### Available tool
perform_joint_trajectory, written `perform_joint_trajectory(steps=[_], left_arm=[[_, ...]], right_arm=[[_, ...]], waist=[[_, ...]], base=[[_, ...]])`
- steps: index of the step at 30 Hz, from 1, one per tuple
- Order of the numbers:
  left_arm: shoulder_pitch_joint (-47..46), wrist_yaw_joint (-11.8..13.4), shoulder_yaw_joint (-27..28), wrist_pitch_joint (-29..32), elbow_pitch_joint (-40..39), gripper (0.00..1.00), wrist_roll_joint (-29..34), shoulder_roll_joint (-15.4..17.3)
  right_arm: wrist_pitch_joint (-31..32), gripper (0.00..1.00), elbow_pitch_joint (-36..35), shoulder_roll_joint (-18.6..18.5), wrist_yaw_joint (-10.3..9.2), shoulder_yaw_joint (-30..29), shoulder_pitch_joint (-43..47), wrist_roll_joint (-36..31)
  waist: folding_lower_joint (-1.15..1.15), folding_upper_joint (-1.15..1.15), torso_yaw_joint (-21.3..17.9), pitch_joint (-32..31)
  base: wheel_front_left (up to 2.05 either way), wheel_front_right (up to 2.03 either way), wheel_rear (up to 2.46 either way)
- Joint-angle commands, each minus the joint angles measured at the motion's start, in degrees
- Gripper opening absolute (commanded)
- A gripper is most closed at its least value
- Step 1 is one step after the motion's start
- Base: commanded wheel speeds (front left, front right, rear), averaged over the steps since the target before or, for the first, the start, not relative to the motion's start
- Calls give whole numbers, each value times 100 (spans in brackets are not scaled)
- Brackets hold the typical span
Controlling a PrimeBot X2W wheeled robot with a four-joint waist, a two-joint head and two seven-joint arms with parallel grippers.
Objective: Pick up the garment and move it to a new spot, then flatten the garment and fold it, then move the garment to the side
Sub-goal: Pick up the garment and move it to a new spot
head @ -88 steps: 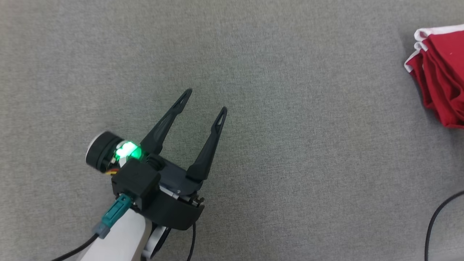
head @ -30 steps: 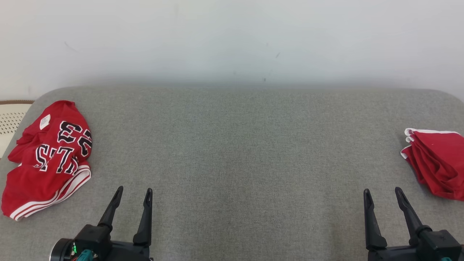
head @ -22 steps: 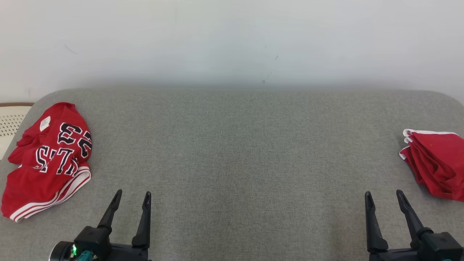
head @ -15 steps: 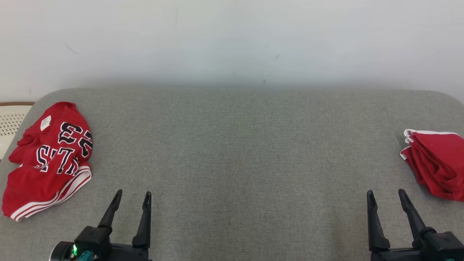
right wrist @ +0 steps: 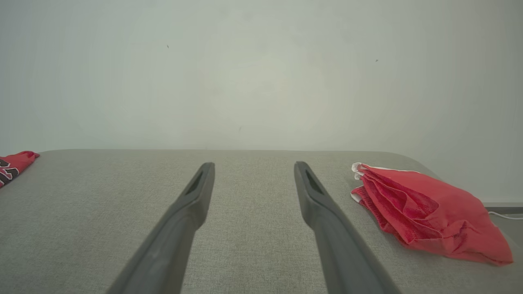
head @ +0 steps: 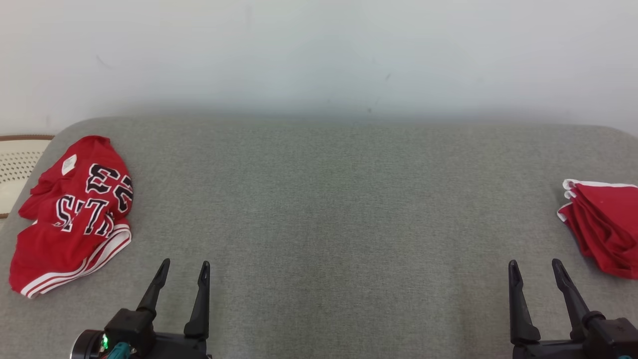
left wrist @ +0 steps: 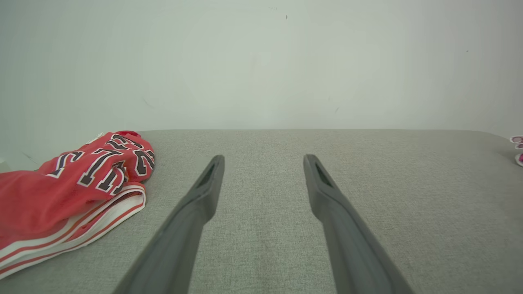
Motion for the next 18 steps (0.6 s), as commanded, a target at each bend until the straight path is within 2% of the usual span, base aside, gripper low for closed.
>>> perform_joint_trajectory(steps=[1, 6, 11, 12, 15, 16, 18], left_arm=[[-65, 12, -4, -25, 9, 100, -35, -1], [-130, 21, 22, -31, -22, 100, -61, -49], [-116, 21, 65, -36, -62, 100, -114, -100], [-116, 21, 65, -36, -62, 100, -114, -100], [-73, 32, 102, -39, -69, 100, -124, -112], [-43, 22, 112, -40, -62, 100, -136, -129], [-20, 33, 136, -37, -65, 100, -141, -122]], right_arm=[[-5, 100, -27, 8, -6, -8, 30, 18], [2, 100, -59, 8, -6, 28, 16, 13], [12, 100, -65, 9, -6, 76, -34, -7], [12, 100, -65, 9, -6, 76, -34, -7], [23, 100, -64, 8, -6, 131, -95, -5], [21, 100, -67, 8, -6, 160, -106, -33], [28, 100, -64, 8, -6, 189, -120, -35]], waist=[[0, 0, 112, 10], [0, 0, 539, 57], [0, 0, 1136, 72], [0, 0, 1136, 72], [0, 0, 1478, 77], [0, 0, 1702, 70], [0, 0, 1784, 72]], base=[[0, 0, 0], [0, 0, 0], [0, 0, 0], [0, 0, 0], [0, 0, 0], [0, 0, 0], [0, 0, 0]])
